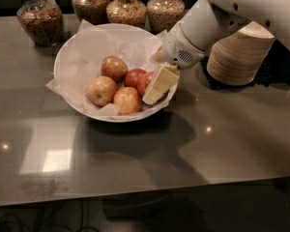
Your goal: Pick apple from white bowl
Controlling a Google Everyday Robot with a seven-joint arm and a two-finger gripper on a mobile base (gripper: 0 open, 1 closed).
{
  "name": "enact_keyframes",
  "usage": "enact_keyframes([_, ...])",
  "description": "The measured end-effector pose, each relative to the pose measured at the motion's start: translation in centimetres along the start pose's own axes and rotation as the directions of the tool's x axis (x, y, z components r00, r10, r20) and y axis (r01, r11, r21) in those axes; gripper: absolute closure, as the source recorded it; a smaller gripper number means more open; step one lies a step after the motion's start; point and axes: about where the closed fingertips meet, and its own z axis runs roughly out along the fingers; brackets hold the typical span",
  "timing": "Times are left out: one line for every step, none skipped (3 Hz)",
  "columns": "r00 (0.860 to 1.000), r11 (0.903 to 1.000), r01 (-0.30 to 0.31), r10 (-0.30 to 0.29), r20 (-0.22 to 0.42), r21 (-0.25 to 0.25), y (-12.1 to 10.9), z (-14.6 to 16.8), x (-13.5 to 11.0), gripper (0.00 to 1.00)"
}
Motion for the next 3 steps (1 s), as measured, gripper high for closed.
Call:
enact_keyframes([1.000, 0.9998, -0.013, 0.013, -0.005, -0.012, 0.1, 0.5, 0.5, 0.24])
enact_keyframes([1.000, 0.9993, -0.027, 0.026, -0.011, -0.026, 0.1, 1.0, 1.2, 0.25])
enact_keyframes([0.999, 0.9988, -0.033, 0.032, -0.015, -0.036, 0.1, 1.4, 1.6, 0.25])
